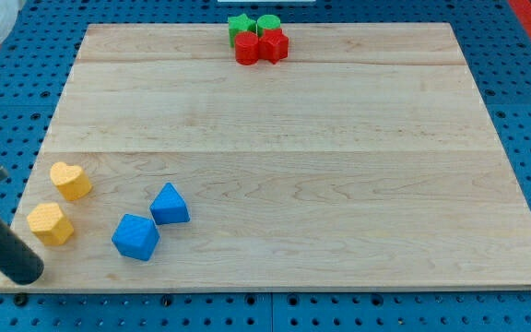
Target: Slide blue cube into the triangle
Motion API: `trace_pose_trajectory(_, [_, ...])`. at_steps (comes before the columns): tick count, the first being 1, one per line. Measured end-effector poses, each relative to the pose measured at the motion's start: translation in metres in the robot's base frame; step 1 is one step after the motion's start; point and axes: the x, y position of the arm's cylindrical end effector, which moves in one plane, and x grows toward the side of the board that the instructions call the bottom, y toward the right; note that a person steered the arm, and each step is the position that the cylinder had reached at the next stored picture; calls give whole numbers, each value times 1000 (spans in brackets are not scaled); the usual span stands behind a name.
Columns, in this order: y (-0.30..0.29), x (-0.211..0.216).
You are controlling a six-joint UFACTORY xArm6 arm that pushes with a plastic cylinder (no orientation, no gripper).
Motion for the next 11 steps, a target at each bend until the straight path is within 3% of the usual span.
trace_pose_trajectory(3, [1, -44])
trace_pose_trajectory(5, [49, 15])
trace_pose_trajectory(6, [82, 10])
trace_pose_trajectory(8, [91, -44])
trace_pose_trajectory(9, [95, -45])
trace_pose_trajectory(10, [130, -13])
trace_pose_trajectory(11, [189, -9])
